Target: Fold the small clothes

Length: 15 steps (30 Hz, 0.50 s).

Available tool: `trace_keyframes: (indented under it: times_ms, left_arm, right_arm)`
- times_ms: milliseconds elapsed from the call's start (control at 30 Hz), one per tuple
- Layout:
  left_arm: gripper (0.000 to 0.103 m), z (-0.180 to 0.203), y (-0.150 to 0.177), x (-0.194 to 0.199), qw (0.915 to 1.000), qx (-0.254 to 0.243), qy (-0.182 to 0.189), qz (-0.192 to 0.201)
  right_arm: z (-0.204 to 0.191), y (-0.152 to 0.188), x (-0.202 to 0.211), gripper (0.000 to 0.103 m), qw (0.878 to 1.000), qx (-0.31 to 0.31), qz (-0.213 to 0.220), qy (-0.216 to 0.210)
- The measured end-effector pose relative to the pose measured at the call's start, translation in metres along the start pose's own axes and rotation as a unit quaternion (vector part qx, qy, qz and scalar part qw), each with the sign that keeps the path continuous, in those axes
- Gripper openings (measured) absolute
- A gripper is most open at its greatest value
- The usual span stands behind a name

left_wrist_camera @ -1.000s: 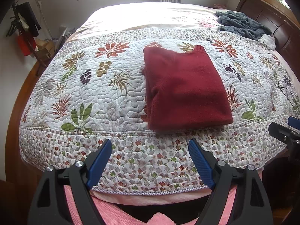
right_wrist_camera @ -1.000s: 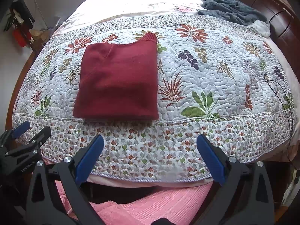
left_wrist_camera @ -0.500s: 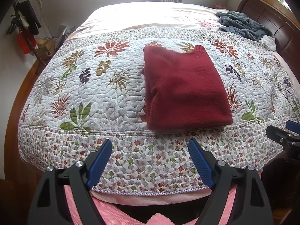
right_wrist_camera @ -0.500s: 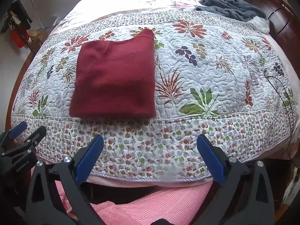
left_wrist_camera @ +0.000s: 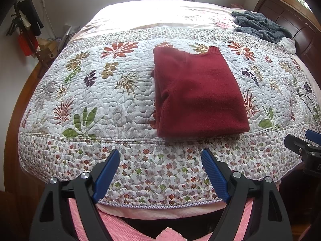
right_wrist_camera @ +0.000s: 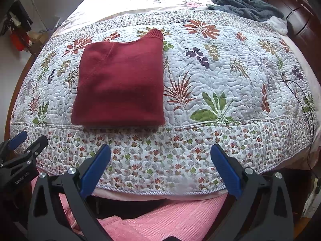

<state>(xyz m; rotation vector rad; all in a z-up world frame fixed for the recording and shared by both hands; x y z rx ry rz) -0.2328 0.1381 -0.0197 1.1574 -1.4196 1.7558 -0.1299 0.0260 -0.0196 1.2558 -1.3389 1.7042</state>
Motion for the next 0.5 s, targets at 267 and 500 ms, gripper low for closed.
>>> trace_keyframes:
  times_ms: [267,500]
  left_arm:
    - [0.084,-0.0008,0.0015,-0.002,1.0,0.001,0.0,-0.004]
    - [0.084,-0.0019,0.0003,-0.0025,1.0,0.0,0.0,-0.004]
  right_arm:
    - [0.0002,0.0008,-0.0014,0.099,1.0,-0.01,-0.002,-0.009]
    - [0.001,0.0014,-0.0002,0.099,1.0,-0.016,-0.001,-0.013]
Point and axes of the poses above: each gripper's, at about its wrist camera, not at the fingertips, and x roughly against the way its jaws point, z to its right, y to its underside, the point moved 3 cm from there along -x, roughly the way its jaws point, and after that the axes turned 8 degrees about x, right-handed, at the moved point
